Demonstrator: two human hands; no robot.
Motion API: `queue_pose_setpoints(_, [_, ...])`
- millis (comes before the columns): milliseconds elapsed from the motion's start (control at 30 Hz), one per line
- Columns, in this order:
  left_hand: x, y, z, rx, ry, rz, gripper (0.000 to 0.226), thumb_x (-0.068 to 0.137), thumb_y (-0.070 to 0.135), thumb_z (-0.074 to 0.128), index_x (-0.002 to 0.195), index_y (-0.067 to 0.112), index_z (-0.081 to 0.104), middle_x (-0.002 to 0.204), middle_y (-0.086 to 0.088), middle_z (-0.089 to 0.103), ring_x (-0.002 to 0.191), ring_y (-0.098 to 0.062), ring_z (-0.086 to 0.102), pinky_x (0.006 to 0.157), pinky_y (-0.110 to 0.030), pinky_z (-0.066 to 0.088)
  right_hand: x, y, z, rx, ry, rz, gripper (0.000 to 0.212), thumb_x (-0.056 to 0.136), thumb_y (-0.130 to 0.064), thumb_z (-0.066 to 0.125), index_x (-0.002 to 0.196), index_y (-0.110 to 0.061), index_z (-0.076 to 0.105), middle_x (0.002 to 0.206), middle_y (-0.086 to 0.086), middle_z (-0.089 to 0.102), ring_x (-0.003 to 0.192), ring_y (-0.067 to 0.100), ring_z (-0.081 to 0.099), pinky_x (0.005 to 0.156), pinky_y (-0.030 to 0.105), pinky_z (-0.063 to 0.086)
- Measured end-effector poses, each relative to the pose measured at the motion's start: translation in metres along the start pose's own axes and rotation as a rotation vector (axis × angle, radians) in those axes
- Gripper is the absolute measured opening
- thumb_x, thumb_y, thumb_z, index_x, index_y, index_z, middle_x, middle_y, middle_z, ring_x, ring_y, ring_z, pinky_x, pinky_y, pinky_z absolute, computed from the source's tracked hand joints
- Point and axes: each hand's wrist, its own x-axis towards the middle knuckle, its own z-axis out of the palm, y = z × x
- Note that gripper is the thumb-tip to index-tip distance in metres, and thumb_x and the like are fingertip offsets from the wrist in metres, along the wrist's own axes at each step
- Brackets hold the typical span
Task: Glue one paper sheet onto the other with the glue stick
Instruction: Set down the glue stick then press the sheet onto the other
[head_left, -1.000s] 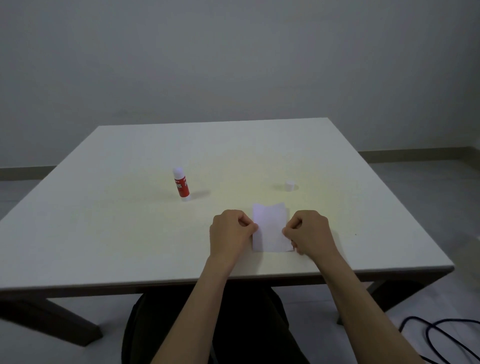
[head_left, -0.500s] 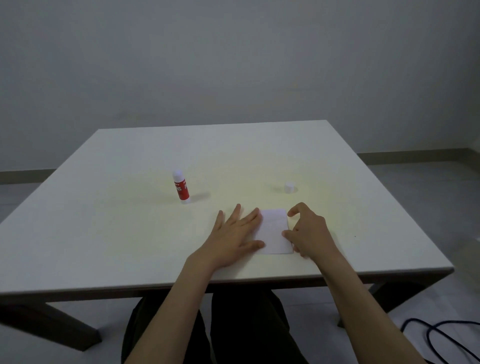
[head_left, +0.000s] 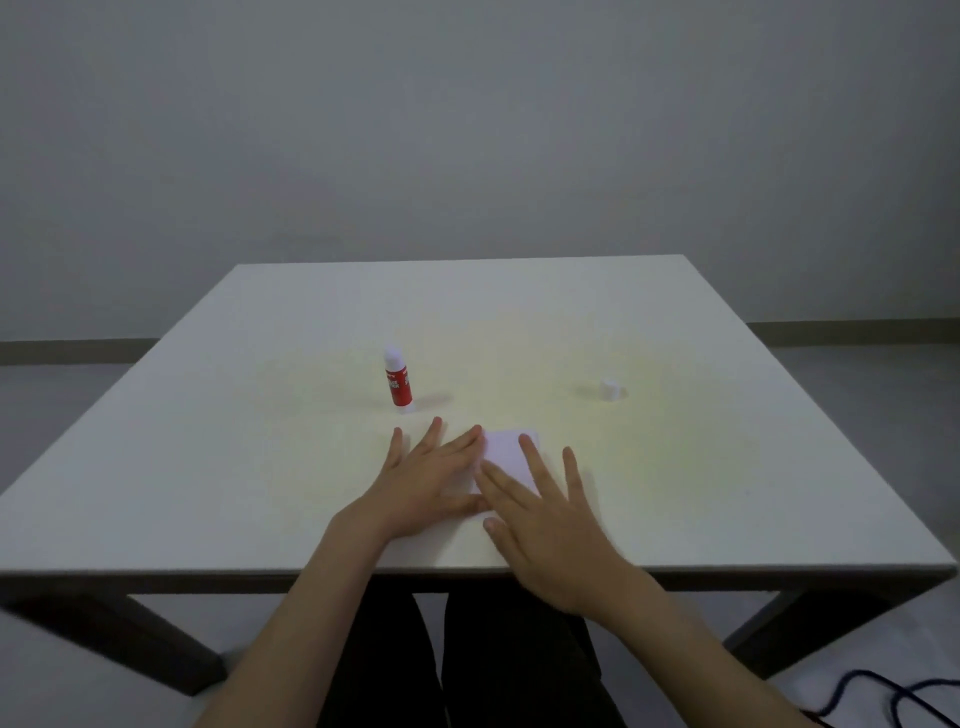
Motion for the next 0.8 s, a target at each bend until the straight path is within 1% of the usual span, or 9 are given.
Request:
queue_pose_setpoints(33, [0.001,-0.001,0.0,-0.008,0.0,0.005,0.083,0.081,0.07,0.033,0.149,0.035,0.001,0.159,0.018,-0.001,0.147,-0.02,-0.013,0.113,-0.055,-0.013,-0.001,0.001,0.003,0.008,-0.035,0.005,0.058,0.096,-0.047,0.011,0.15,-0.024,0.006,0.16,-0.011,0.004,0.144,0.024,-0.023,0.109,0.052,-0.024])
queue_pose_setpoints(100, [0.002,-0.003,0.002,-0.016,0.005,0.013,0.083,0.081,0.07,0.034,0.148,0.035,0.001,0.158,0.019,-0.002,0.147,-0.02,-0.013,0.112,-0.054,-0.015,0.002,0.008,0.005,-0.008,-0.074,0.029,0.062,0.094,-0.054,0.007,0.149,-0.027,0.001,0.159,-0.014,-0.002,0.142,0.023,-0.027,0.108,0.053,-0.025])
queue_pose_setpoints(200, [0.002,-0.004,0.004,0.007,0.019,-0.002,0.084,0.079,0.074,0.032,0.148,0.038,-0.001,0.158,0.022,-0.002,0.146,-0.018,-0.015,0.108,-0.055,-0.022,0.021,0.022,-0.003,-0.04,-0.129,0.089,0.061,0.094,-0.054,0.008,0.148,-0.03,-0.006,0.158,-0.018,-0.007,0.142,0.025,-0.027,0.109,0.054,-0.025])
queue_pose_setpoints(333, [0.004,-0.003,0.006,0.058,0.025,-0.033,0.084,0.08,0.074,0.031,0.147,0.038,-0.005,0.158,0.021,-0.004,0.146,-0.018,-0.018,0.102,-0.06,-0.026,0.039,0.03,-0.011,-0.054,-0.165,0.161,0.063,0.094,-0.056,0.009,0.148,-0.028,-0.008,0.159,-0.014,-0.01,0.142,0.026,-0.027,0.113,0.056,-0.02])
queue_pose_setpoints(433, [0.004,-0.003,0.006,0.034,0.021,-0.023,0.085,0.078,0.075,0.031,0.147,0.039,-0.004,0.157,0.025,-0.005,0.146,-0.018,-0.018,0.103,-0.063,-0.025,0.023,0.018,-0.002,-0.044,-0.118,0.049,0.072,0.088,-0.064,0.001,0.148,-0.026,-0.011,0.157,-0.014,-0.015,0.141,0.025,-0.031,0.112,0.054,-0.023])
queue_pose_setpoints(533, [0.003,-0.005,0.005,0.037,0.009,0.006,0.088,0.075,0.077,0.032,0.147,0.04,-0.004,0.156,0.026,-0.006,0.145,-0.019,-0.019,0.104,-0.063,-0.024,0.006,0.013,0.006,-0.03,-0.129,-0.063,0.076,0.081,-0.069,-0.007,0.147,-0.031,-0.012,0.152,-0.021,-0.02,0.138,0.02,-0.036,0.11,0.053,-0.026])
queue_pose_setpoints(600, [0.002,-0.005,0.005,0.028,0.009,0.01,0.09,0.074,0.078,0.032,0.147,0.039,-0.004,0.157,0.025,-0.007,0.145,-0.019,-0.02,0.104,-0.063,-0.024,0.011,0.023,0.003,-0.067,-0.145,-0.05,0.068,0.086,-0.065,-0.003,0.146,-0.035,-0.012,0.152,-0.024,-0.019,0.139,0.022,-0.033,0.111,0.054,-0.024])
queue_pose_setpoints(667, [0.002,-0.004,0.004,0.024,-0.005,-0.001,0.092,0.075,0.078,0.033,0.147,0.038,-0.006,0.157,0.024,-0.007,0.145,-0.018,-0.021,0.104,-0.062,-0.025,0.023,0.034,-0.004,-0.074,-0.156,0.014,0.062,0.091,-0.059,0.005,0.146,-0.036,-0.013,0.155,-0.022,-0.014,0.142,0.023,-0.028,0.113,0.056,-0.021])
queue_pose_setpoints(800, [0.001,-0.001,0.003,0.032,-0.019,-0.015,0.091,0.077,0.076,0.035,0.148,0.037,-0.007,0.158,0.022,-0.008,0.144,-0.018,-0.022,0.104,-0.061,-0.027,0.034,0.037,-0.009,-0.058,-0.155,0.129,0.064,0.094,-0.056,0.009,0.148,-0.029,-0.011,0.159,-0.013,-0.012,0.142,0.024,-0.027,0.114,0.054,-0.019])
